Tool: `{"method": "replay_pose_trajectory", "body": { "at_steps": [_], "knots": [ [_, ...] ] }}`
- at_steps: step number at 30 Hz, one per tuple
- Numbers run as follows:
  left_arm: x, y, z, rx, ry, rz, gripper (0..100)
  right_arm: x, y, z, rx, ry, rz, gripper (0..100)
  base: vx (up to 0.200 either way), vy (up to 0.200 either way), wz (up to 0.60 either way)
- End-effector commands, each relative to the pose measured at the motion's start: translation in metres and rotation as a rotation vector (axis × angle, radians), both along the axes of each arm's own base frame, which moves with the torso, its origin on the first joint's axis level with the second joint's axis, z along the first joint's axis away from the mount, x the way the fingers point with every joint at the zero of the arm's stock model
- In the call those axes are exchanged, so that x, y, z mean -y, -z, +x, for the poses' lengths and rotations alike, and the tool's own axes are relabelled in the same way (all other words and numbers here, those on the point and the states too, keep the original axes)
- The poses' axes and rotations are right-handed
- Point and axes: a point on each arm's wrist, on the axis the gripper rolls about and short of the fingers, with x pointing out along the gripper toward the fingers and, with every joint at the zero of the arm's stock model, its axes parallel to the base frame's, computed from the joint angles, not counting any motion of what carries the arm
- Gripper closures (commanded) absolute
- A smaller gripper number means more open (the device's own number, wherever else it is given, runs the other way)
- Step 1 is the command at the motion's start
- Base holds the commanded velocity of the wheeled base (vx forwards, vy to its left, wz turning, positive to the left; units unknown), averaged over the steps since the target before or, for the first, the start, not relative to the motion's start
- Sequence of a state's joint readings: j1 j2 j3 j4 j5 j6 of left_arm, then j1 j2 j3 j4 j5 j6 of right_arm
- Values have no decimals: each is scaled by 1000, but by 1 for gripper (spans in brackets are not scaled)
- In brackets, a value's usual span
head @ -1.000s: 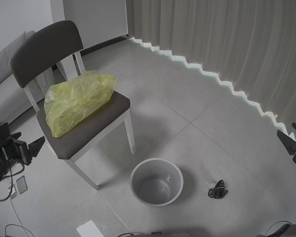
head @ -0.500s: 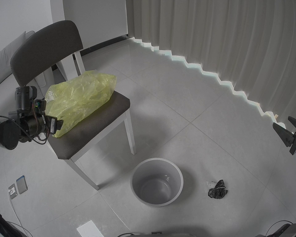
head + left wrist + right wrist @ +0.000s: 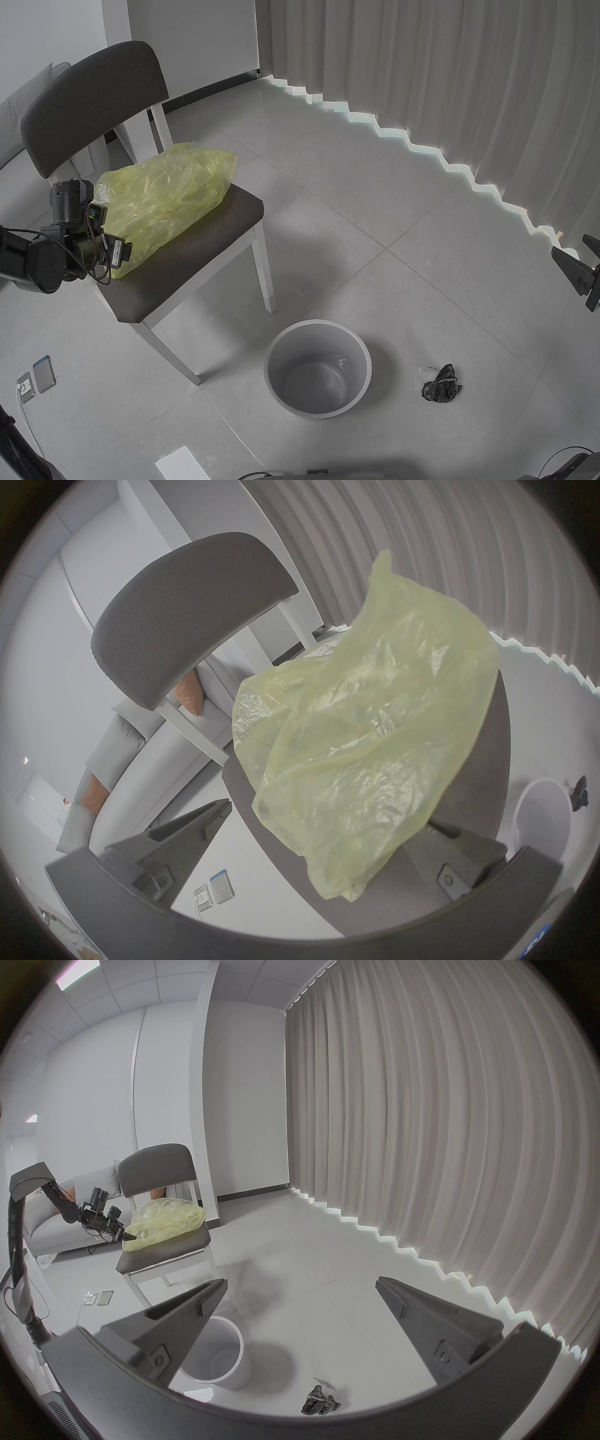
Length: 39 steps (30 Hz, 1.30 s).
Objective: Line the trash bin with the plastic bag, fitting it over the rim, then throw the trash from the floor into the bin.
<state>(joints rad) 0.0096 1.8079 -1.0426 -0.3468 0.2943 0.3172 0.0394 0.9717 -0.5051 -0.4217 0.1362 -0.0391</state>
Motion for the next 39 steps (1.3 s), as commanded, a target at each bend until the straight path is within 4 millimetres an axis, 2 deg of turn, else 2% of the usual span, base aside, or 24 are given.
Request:
{"method": "replay_pose_trajectory", "body": {
  "at_steps": [1,14,15,23,27,29,35,36,37,39],
  "knots": [
    [0,6,11,-6,1,-2,0,0,1,-1,-1,-1,-1,0,0,0,0],
    [-11,3,33,29,-24,-3,0,0,1,0,-4,-1,1,0,0,0,0],
    [-12,3,33,29,-24,-3,100,0,2,1,-7,-1,1,0,0,0,0],
    [-9,6,38,37,-13,-20,100,0,5,1,-21,-19,-2,0,0,0,0],
    [-6,-1,31,68,-3,-22,100,-1,7,1,-31,-47,3,0,0,0,0],
    [-3,-13,23,111,16,-27,100,-1,8,2,-35,-48,3,0,0,0,0],
    [20,-76,-28,275,191,-62,100,-4,11,1,-44,-76,1,0,0,0,0],
    [20,-78,-29,279,196,-61,100,-4,11,1,-44,-79,1,0,0,0,0],
    [27,-99,-46,318,248,-70,100,-7,9,-1,-34,-110,4,0,0,0,0],
    [33,-121,-63,341,305,-80,100,-12,9,-2,-34,-148,2,0,0,0,0]
  ]
}}
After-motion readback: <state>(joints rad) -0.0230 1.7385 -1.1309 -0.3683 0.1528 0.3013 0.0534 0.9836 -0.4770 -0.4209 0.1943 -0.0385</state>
